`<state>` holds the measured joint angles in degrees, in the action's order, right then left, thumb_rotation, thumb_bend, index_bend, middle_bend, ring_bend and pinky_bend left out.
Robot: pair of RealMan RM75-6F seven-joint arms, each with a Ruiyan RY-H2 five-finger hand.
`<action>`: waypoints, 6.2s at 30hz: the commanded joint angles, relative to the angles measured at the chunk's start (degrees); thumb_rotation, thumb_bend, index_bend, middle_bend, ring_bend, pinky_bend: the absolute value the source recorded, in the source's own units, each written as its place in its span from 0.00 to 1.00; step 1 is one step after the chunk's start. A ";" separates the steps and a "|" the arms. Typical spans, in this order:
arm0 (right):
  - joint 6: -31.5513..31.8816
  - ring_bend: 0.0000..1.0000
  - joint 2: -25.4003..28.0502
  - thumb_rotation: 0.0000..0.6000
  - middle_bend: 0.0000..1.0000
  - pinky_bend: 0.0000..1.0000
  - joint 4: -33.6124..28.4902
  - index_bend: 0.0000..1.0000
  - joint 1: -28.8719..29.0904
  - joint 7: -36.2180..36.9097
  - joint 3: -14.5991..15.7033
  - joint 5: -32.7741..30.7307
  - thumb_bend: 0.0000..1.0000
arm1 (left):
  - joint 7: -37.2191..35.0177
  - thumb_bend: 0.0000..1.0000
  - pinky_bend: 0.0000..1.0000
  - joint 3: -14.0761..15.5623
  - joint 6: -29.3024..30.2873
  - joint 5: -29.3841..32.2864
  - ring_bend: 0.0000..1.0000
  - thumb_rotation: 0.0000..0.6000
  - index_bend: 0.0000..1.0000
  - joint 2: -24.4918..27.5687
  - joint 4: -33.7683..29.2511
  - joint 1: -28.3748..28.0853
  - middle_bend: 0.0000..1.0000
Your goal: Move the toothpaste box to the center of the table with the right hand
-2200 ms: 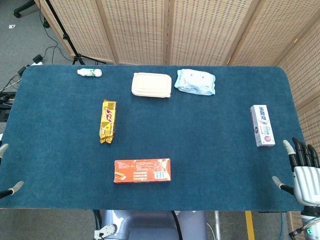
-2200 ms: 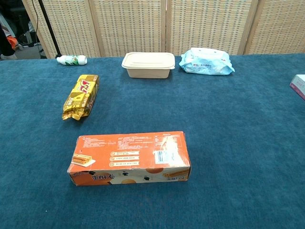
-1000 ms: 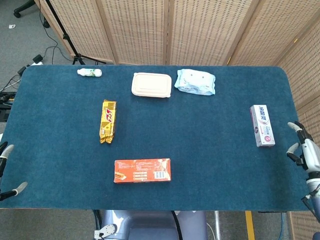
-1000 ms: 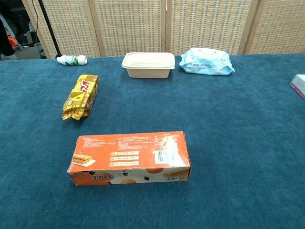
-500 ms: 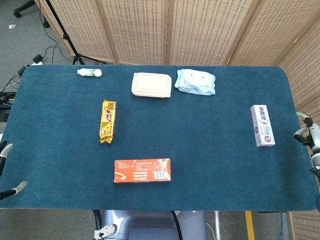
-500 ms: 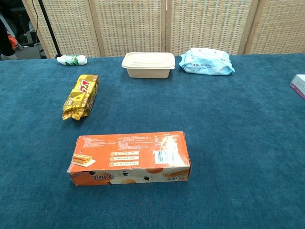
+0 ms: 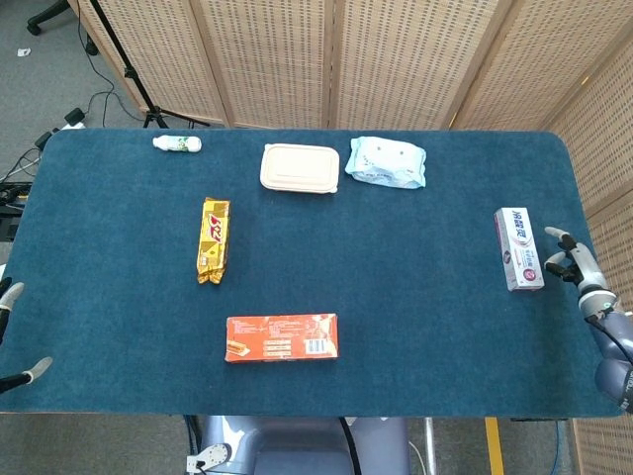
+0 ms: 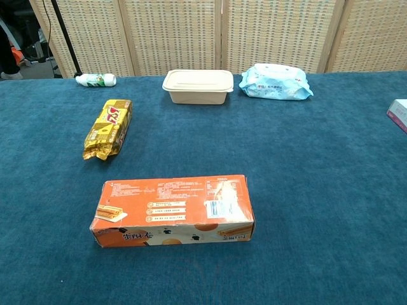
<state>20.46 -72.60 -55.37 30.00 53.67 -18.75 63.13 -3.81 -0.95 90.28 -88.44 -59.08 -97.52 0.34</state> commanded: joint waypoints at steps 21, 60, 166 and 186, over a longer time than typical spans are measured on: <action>-5.62 0.00 -1.43 1.00 0.05 0.06 -5.32 0.13 0.81 -2.03 -4.46 -1.35 1.00 | 0.31 0.00 0.00 -0.24 -1.05 1.04 0.00 1.00 0.00 0.29 -0.65 -0.42 0.00; 3.37 0.00 -4.39 1.00 0.07 0.06 -32.31 0.15 6.49 -14.33 -2.72 -8.56 1.00 | -2.66 0.00 0.00 -0.34 -1.11 1.22 0.00 1.00 0.00 1.24 -0.37 -0.38 0.00; 29.91 0.00 -30.99 1.00 0.00 0.06 -7.16 0.00 17.65 -61.36 4.88 9.91 0.00 | -2.56 0.00 0.00 -1.87 -7.29 7.48 0.00 1.00 0.00 2.18 -0.91 -2.83 0.00; 32.97 0.00 -36.15 1.00 0.00 0.06 -4.67 0.00 21.94 -67.66 -1.18 4.05 0.00 | -4.57 0.00 0.00 -1.96 -7.92 7.86 0.00 1.00 0.00 2.74 -0.29 -2.96 0.00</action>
<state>52.84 -109.36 -59.07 52.11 -13.78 -19.84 67.06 -8.23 -2.87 82.30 -80.59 -56.40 -97.82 -2.65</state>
